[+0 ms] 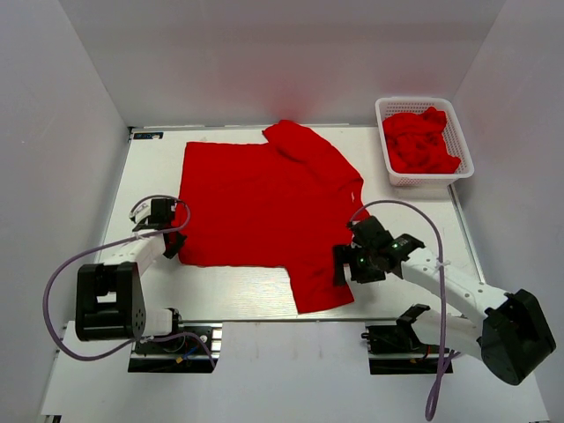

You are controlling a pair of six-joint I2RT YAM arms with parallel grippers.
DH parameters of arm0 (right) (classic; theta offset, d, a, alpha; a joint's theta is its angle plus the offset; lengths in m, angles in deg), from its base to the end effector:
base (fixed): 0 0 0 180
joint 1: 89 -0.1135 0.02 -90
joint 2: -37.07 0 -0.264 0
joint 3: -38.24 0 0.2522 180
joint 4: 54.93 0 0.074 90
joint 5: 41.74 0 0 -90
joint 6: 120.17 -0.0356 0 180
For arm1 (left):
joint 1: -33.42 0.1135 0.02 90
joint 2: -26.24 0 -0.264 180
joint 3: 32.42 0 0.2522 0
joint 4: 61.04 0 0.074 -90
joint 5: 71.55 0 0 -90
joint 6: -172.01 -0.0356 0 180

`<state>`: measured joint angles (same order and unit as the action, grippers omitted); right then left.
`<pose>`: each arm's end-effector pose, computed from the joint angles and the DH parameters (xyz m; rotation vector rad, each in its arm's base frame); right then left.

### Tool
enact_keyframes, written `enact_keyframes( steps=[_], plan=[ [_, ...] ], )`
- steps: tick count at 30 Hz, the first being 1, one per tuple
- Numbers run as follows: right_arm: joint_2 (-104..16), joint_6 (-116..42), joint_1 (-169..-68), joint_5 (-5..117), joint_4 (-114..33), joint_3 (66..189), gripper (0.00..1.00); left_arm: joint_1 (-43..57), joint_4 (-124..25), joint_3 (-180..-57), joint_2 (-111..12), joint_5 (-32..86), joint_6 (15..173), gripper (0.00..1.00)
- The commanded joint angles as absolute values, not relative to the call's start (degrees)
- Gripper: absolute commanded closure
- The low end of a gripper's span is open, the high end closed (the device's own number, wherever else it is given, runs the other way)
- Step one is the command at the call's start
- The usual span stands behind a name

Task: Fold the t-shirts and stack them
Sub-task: Grap the side of the flattened tshirt closest away from the robot with both arms, then fold the flattened tshirt in 1/3 of the way

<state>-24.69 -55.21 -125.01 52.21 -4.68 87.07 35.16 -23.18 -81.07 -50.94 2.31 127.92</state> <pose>0.1525 0.1139 0.1919 -0.2847 2.7284 0.4137 0.2259 0.0168 0.1513 -1.1437 2.3955 0.1401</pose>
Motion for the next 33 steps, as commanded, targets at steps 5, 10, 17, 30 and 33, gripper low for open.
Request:
enact_keyframes(
  steps=[5, 10, 17, 30, 33],
  plan=[
    [-28.0, -66.6, -132.3, 46.1, -7.2, 83.8, 0.11, 34.8, -16.7, -76.8, -47.2, 7.2, 127.7, 1.0],
    [-31.0, -68.8, -133.4, 45.2, -12.0, 82.3, 0.18, 34.8, -16.0, -76.2, -46.0, 7.2, 127.7, 1.0],
    [-33.4, -70.8, -135.1, 49.7, -12.9, 82.8, 0.87, 34.8, -14.4, -77.3, -46.5, 11.2, 127.7, 1.0],
    [-11.6, -79.4, -135.8, 54.9, 11.9, 86.7, 1.0, 34.8, 1.1, -79.6, -39.3, 12.3, 129.9, 1.0],
    [-9.9, -80.0, -136.6, 57.2, 9.7, 85.1, 1.0, 34.8, 4.4, -80.1, -36.7, 11.2, 129.9, 1.0]
  ],
)
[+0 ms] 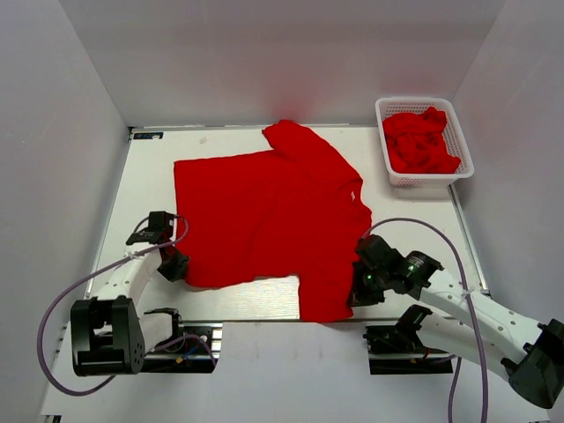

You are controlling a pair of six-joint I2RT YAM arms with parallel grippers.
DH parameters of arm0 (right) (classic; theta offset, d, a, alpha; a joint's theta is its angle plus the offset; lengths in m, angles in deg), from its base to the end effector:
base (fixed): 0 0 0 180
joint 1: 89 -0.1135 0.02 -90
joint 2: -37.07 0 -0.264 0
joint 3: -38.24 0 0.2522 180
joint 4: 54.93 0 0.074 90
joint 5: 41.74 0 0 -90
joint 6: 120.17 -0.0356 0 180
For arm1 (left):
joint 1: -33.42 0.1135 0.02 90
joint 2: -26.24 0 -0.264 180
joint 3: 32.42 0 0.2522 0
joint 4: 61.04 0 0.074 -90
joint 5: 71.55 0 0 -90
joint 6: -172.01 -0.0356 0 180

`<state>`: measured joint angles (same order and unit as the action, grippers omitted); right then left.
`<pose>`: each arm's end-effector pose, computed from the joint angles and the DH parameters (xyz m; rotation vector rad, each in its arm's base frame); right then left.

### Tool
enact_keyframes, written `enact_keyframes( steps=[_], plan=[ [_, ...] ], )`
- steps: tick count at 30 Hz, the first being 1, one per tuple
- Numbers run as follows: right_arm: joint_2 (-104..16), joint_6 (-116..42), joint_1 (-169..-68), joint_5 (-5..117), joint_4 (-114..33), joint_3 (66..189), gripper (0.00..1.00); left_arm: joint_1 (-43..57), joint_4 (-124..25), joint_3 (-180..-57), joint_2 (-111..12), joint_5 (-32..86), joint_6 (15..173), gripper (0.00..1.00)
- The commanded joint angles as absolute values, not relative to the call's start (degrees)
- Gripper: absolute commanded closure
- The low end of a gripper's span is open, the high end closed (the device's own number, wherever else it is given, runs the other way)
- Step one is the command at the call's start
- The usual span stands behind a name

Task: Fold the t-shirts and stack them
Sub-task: Fold the flattened tshirt in 1/3 of the way

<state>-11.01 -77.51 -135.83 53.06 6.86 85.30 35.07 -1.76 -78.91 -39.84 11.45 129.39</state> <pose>0.0976 0.1084 0.2081 -0.0160 2.8216 0.5802 0.1715 0.0093 0.1630 -1.2253 2.6450 0.0539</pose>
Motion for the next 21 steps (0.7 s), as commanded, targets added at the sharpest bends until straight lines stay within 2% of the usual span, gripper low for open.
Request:
enact_keyframes(
  steps=[1, 7, 10, 11, 13, 20, 21],
  plan=[
    [-9.8, -79.8, -136.7, 57.1, 10.1, 86.4, 1.0, 34.8, 4.4, -80.1, -36.1, 11.2, 130.7, 1.0],
    [-12.3, -74.5, -136.5, 43.5, 14.6, 96.5, 1.0, 34.8, 5.7, -86.1, -34.2, 11.2, 130.2, 1.0],
    [-13.4, -74.6, -136.4, 40.4, 7.2, 97.1, 1.0, 34.8, 5.8, -87.8, -34.2, 10.5, 129.6, 1.0],
    [-13.5, -75.4, -136.4, 39.2, -1.9, 94.7, 1.0, 34.8, 5.8, -87.8, -34.2, 10.5, 129.6, 1.0],
    [-14.5, -76.0, -136.0, 39.0, -10.2, 93.6, 1.0, 34.8, 5.8, -87.8, -34.8, 10.5, 129.6, 1.0],
    [-21.3, -75.0, -134.4, 28.3, -16.0, 99.8, 1.0, 34.8, 2.4, -90.1, -38.9, 11.6, 128.3, 1.0],
    [-21.6, -75.2, -134.2, 25.4, -20.4, 99.5, 1.0, 34.8, 2.4, -90.8, -39.8, 11.6, 128.3, 1.0]
  ],
)
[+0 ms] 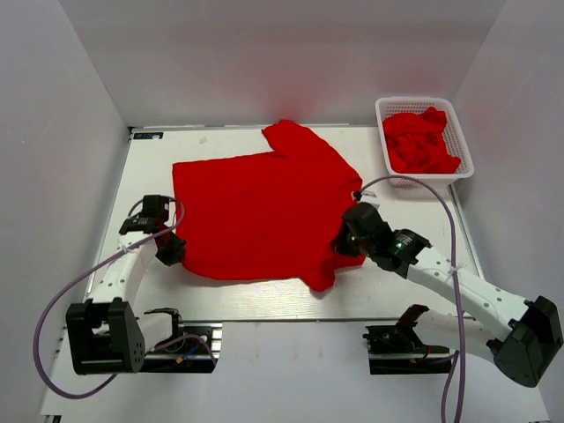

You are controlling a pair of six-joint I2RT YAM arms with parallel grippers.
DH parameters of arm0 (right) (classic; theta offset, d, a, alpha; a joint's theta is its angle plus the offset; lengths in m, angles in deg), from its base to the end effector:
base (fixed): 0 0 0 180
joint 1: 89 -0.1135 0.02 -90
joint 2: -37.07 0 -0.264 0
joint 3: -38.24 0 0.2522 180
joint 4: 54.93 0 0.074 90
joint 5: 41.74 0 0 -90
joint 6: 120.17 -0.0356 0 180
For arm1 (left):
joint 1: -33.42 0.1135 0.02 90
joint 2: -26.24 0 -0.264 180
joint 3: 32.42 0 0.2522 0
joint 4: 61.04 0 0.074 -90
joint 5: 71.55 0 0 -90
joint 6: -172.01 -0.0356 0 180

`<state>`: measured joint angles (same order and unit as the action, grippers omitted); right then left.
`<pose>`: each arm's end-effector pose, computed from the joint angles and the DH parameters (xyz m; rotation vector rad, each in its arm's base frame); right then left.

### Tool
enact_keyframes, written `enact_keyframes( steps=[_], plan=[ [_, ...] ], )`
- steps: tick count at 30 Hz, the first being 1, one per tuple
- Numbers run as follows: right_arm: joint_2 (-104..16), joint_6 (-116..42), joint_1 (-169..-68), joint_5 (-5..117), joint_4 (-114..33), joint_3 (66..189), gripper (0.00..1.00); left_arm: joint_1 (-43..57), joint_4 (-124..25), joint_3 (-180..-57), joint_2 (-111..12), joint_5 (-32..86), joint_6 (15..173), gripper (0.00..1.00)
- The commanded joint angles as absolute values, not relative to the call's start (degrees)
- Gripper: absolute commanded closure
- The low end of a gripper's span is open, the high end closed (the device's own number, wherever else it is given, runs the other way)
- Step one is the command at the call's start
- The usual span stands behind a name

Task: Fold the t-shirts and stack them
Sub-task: Fold the flattened tshirt in 1/3 of the way

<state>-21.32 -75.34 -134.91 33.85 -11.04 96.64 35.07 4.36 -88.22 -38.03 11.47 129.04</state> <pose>0.1539 0.1461 0.2632 0.1117 2.3601 0.5080 0.1850 0.0097 0.2091 -1.1909 2.5733 0.0046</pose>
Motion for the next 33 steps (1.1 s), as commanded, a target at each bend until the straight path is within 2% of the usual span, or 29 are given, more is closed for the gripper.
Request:
enact_keyframes(
  steps=[1, 5, 15, 33],
  plan=[
    [-21.7, -75.3, -133.4, 24.4, -22.4, 99.2, 1.0, 34.8, 2.4, -90.8, -40.5, 11.6, 128.3, 1.0],
    [-25.4, -75.2, -132.0, 22.1, -30.1, 100.2, 1.0, 34.8, 1.1, -92.7, -43.9, 12.7, 128.3, 1.0],
    [-35.2, -68.8, -126.0, 22.3, -29.5, 109.4, 1.0, 35.4, 1.1, -98.6, -48.0, 6.9, 129.6, 1.0],
    [-51.7, -61.4, -117.5, 30.2, -30.4, 123.8, 1.0, 37.5, -0.1, -107.6, -60.9, 6.9, 128.5, 1.0]
  ],
)
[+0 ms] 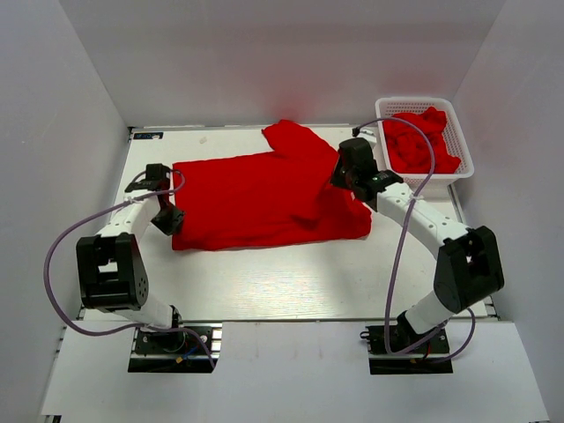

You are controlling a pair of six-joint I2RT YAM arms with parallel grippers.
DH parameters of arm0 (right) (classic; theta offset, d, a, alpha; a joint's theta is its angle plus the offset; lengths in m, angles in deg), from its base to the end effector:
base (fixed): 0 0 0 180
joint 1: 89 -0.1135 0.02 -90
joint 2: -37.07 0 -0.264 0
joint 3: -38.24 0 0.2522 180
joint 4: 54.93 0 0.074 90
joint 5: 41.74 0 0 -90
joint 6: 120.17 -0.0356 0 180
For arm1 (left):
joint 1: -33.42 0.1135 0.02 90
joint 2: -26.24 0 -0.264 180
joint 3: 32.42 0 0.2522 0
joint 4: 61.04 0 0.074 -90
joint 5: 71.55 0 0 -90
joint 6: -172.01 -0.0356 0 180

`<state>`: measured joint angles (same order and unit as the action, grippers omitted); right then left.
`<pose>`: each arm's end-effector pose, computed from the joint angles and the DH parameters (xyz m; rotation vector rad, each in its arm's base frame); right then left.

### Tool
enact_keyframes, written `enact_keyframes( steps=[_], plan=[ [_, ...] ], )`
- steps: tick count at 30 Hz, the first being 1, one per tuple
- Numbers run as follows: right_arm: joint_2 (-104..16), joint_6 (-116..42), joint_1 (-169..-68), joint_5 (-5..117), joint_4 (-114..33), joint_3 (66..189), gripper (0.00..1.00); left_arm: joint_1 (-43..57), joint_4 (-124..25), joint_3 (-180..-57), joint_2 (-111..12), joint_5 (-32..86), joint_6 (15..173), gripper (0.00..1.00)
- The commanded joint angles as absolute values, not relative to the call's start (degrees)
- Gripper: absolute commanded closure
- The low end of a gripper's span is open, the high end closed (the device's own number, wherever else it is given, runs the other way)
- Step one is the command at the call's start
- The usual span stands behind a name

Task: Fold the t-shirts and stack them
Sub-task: Fold the flattened tshirt in 1/3 of the way

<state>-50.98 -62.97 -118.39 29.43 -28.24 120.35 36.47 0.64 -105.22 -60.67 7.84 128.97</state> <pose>0.3128 0.1630 0.2932 0.2543 2.1052 0.2969 0.2764 0.0213 0.2100 -1.2307 2.5608 0.1123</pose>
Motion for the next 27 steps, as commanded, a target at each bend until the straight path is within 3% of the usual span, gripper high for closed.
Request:
enact_keyframes(
  steps=[1, 22, 23, 25, 26, 27],
  plan=[
    [-52.1, -61.2, -116.9, 30.2, -30.4, 124.1, 1.0, 37.5, -0.1, -108.1, -61.4, 6.9, 128.5, 1.0],
    [-65.6, -57.4, -111.8, 34.6, -30.1, 134.8, 1.0, 39.7, -2.0, -115.3, -71.9, 9.8, 126.8, 1.0],
    [-66.2, -57.3, -111.8, 34.6, -30.0, 135.2, 1.0, 39.7, -1.5, -116.1, -71.9, 9.1, 126.8, 0.95],
    [-69.2, -57.2, -111.4, 34.6, -30.0, 137.9, 1.0, 39.7, -1.0, -116.9, -73.4, 8.1, 127.5, 0.66],
    [-70.1, -57.2, -111.4, 33.9, -29.6, 138.5, 1.0, 39.7, -1.0, -117.6, -73.4, 8.1, 127.5, 0.39],
    [-71.9, -57.3, -111.2, 34.0, -29.3, 141.4, 1.0, 40.3, -1.0, -118.4, -74.0, 8.1, 128.3, 0.34]
  ],
)
